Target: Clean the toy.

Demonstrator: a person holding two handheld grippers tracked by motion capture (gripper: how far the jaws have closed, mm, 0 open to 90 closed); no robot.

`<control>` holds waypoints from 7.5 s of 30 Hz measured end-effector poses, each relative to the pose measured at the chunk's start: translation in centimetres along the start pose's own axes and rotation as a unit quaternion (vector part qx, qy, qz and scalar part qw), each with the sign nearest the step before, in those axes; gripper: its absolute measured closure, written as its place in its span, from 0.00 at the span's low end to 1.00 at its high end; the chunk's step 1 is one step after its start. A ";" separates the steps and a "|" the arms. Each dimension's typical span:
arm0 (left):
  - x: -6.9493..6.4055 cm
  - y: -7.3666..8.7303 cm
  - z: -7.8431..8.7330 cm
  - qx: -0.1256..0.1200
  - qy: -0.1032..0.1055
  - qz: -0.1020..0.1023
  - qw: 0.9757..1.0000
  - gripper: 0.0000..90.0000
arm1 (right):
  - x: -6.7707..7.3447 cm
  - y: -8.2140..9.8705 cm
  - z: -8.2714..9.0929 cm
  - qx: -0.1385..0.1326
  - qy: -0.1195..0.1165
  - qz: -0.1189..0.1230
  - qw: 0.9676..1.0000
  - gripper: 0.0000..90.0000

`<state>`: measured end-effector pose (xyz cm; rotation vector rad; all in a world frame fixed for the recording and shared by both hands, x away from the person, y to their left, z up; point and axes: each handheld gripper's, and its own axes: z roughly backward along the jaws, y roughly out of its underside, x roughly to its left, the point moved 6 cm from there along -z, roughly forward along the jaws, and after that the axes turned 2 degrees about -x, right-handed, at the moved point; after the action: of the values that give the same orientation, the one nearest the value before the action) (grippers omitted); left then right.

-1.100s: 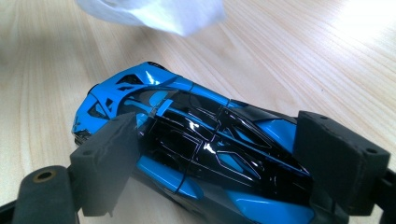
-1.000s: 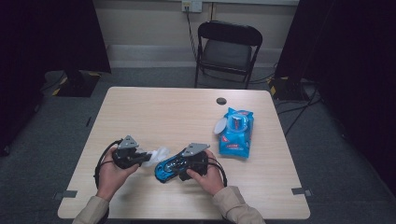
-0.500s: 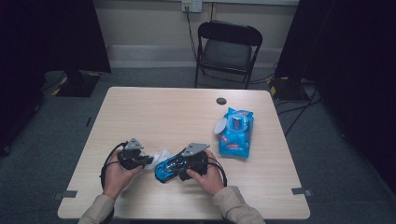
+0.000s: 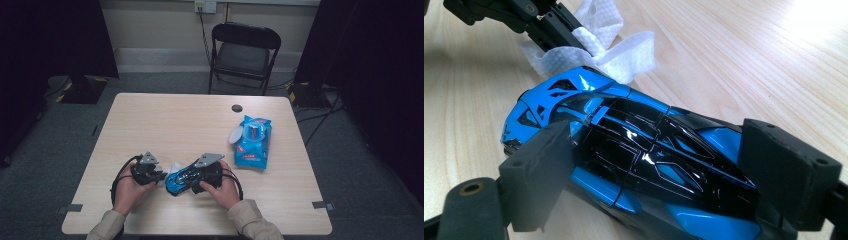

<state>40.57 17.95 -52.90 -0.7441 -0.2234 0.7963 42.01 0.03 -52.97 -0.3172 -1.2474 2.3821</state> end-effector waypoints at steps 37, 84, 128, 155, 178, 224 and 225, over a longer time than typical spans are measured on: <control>-5.4 2.2 1.9 0.044 0.078 -0.008 0.996 0.95 | 0.0 0.0 0.0 0.000 0.001 0.000 1.000 0.16; 0.0 0.6 0.9 -0.013 -0.012 0.023 1.000 0.95 | 0.0 0.0 0.0 -0.002 0.000 0.000 1.000 0.16; -6.2 2.1 1.7 0.041 0.071 -0.014 0.997 0.96 | 0.0 0.0 0.0 -0.002 0.000 0.001 1.000 0.16; -8.7 -1.3 3.0 -0.002 0.118 -0.039 0.992 0.93 | -1.3 -0.8 2.7 -0.009 -0.012 -0.010 1.000 0.16; -13.3 -6.3 -3.9 -0.011 0.134 -0.089 0.987 0.93 | -6.4 6.2 12.8 -0.001 0.018 -0.075 0.997 0.16; -11.0 -10.2 -4.7 -0.039 0.110 -0.114 0.987 0.33 | -4.5 8.4 15.7 -0.018 -0.026 -0.094 0.995 0.56; -10.4 -9.9 -4.2 -0.037 0.106 -0.111 0.987 0.32 | -4.3 8.3 15.6 -0.017 -0.029 -0.093 0.995 0.56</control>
<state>40.85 3.67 -48.33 -0.8521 -0.1422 0.4957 37.52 -17.51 -50.91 -0.1359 -1.2857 2.2273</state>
